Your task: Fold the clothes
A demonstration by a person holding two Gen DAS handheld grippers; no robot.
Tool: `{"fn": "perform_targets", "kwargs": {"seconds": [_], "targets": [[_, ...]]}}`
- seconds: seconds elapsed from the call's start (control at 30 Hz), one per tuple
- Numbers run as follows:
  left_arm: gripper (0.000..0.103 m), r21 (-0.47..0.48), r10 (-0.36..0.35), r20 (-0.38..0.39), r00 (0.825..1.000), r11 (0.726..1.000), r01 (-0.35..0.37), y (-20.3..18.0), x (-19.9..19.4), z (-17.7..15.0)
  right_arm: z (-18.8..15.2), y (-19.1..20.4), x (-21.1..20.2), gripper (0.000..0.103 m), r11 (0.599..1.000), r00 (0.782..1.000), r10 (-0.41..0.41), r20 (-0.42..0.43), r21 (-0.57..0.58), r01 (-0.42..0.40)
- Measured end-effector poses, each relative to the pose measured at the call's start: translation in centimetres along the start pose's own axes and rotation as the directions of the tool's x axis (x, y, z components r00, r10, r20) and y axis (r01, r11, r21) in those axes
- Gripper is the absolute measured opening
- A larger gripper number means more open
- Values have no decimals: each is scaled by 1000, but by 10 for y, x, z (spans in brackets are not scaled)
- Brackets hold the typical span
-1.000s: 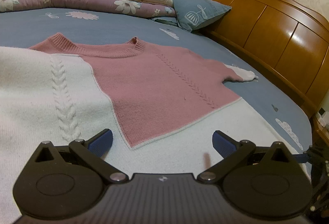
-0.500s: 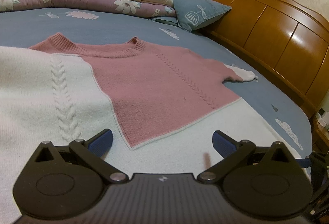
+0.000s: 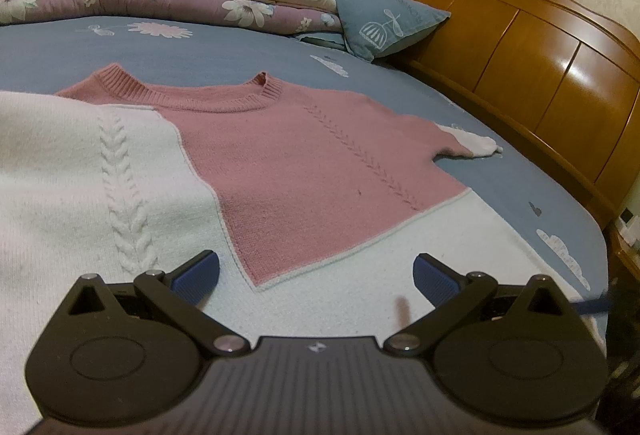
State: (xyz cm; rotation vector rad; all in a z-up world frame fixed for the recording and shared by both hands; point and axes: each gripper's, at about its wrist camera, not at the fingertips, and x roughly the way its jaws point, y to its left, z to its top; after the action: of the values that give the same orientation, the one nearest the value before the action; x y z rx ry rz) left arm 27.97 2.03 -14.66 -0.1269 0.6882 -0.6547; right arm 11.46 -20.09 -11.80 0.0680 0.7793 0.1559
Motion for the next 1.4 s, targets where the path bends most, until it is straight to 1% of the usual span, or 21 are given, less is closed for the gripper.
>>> {"fn": "perform_targets", "kwargs": {"seconds": [0.1, 0.2, 0.27, 0.3, 0.37, 0.43, 0.47, 0.53, 0.57, 0.63, 0.73, 0.83, 0.93, 1.0, 1.1, 1.13, 1.17, 1.2, 1.27, 1.37, 1.4], "targets": [[102, -3, -2, 1, 1000, 1000, 2, 1, -1, 0, 37, -19, -9, 103, 1000, 998, 20, 62, 21, -22], [102, -8, -6, 3, 1000, 1000, 6, 2, -1, 0, 88, -54, -2, 103, 996, 992, 23, 124, 81, -33], [102, -8, -6, 3, 1000, 1000, 6, 1, 0, 0, 118, -82, 16, 103, 985, 989, 70, 129, 148, -89], [102, -7, -5, 3, 1000, 1000, 5, 1, 0, 0, 132, -98, 28, 103, 971, 986, 102, 131, 204, -127], [102, 0, 1, 1, 1000, 1000, -1, -1, 0, 0, 152, -135, 60, 103, 915, 973, 184, 142, 337, -222], [102, 9, 8, -2, 1000, 1000, -8, -3, 1, 0, 168, -171, 95, 103, 832, 952, 252, 176, 463, -306], [102, 14, 12, -4, 1000, 1000, -12, -4, 1, 0, 171, -184, 114, 103, 793, 940, 282, 191, 506, -340], [102, 24, 21, -7, 1000, 1000, -21, -6, 2, 0, 171, -196, 145, 103, 744, 926, 321, 199, 552, -376], [102, 28, 24, -8, 1000, 999, -24, -6, 2, 0, 170, -198, 158, 103, 742, 925, 328, 194, 553, -379], [102, 32, 28, -9, 1000, 999, -27, -7, 2, 0, 165, -200, 179, 103, 759, 934, 319, 162, 546, -354], [102, 30, 26, -8, 1000, 999, -25, -7, 3, 0, 153, -210, 197, 103, 782, 943, 302, 136, 530, -327], [102, 28, 23, -7, 1000, 999, -23, -7, 2, 0, 147, -229, 197, 103, 808, 953, 260, 155, 505, -302], [102, 30, 25, -7, 1000, 999, -25, -8, 2, 0, 148, -243, 188, 103, 808, 965, 200, 169, 528, -260], [102, 32, 27, -8, 1000, 999, -27, -8, 3, 0, 151, -242, 180, 103, 794, 959, 211, 191, 538, -282], [102, 33, 28, -8, 1000, 999, -27, -8, 3, 0, 154, -230, 178, 103, 767, 925, 308, 222, 517, -379], [102, 32, 27, -8, 1000, 999, -27, -8, 2, 0, 155, -225, 181, 103, 766, 918, 331, 218, 505, -397], [102, 31, 26, -8, 1000, 999, -26, -8, 2, 0, 156, -220, 184, 103, 775, 916, 343, 207, 489, -401], [102, 30, 25, -7, 1000, 999, -25, -8, 2, 0, 157, -217, 190, 103, 791, 923, 339, 183, 476, -385], [102, 29, 25, -7, 1000, 999, -24, -7, 2, 0, 158, -220, 200, 103, 828, 951, 286, 118, 469, -307], [102, 29, 25, -7, 1000, 999, -24, -7, 3, 0, 162, -243, 197, 103, 815, 959, 259, 116, 506, -282], [102, 30, 26, -8, 1000, 999, -26, -8, 3, 0, 166, -251, 192, 103, 807, 965, 231, 127, 528, -263]]}}
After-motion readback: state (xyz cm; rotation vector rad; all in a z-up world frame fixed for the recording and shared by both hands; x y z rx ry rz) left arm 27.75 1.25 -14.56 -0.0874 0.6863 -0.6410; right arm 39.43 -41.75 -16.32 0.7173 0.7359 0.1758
